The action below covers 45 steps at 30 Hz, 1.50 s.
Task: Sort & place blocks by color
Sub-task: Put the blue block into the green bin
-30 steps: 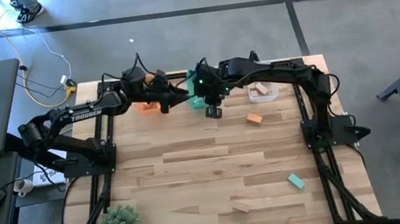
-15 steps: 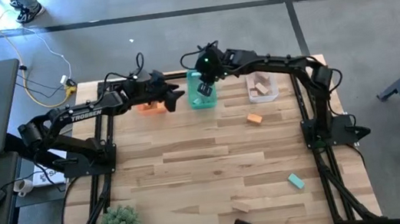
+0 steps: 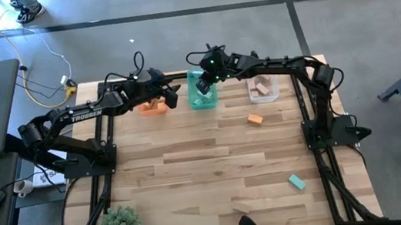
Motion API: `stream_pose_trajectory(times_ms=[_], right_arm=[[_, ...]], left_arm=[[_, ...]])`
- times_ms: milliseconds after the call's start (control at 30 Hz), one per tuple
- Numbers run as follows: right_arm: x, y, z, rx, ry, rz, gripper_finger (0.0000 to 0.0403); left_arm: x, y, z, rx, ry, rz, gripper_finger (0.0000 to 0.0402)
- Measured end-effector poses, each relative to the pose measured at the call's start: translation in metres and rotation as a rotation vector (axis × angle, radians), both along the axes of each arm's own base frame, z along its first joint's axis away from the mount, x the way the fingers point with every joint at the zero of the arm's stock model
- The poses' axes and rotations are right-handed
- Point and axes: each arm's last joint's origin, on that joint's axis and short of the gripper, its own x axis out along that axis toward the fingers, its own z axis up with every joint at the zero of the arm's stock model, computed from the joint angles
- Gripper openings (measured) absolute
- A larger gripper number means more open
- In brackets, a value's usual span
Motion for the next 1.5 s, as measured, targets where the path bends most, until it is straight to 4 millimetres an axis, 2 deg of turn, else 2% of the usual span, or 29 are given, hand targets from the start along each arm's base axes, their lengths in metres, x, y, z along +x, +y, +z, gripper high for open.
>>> stream_pose_trajectory(times_ms=[300,533,733,900,1133,1267,1500], right_arm=[[0.001,-0.001,-0.025,0.085,0.01,-0.06,0.0032],[0.005,0.001,-0.035,0.123,0.02,-0.063,0.0032],[0.004,0.002,-0.036,0.127,0.024,-0.061,0.0032],[0.003,0.001,-0.037,0.133,0.037,-0.064,0.005],[0.002,-0.001,-0.037,0.124,0.041,-0.059,0.0047],[0.002,-0.001,-0.037,0.111,0.049,-0.044,0.0067],[0.001,-0.002,-0.037,0.106,0.051,-0.058,0.0131]], left_arm=[[-0.001,-0.001,-0.003,-0.017,0.024,0.0,0.0211],[-0.001,-0.002,-0.004,-0.027,0.035,-0.002,0.0211],[-0.001,-0.002,-0.004,-0.026,0.035,-0.002,0.0211],[-0.001,-0.002,-0.004,-0.026,0.036,-0.002,0.0211],[-0.001,-0.002,-0.004,-0.013,0.047,-0.01,0.0211],[-0.001,-0.002,-0.004,-0.009,0.05,-0.013,0.0211],[-0.001,-0.002,-0.004,-0.007,0.052,-0.012,0.0211]])
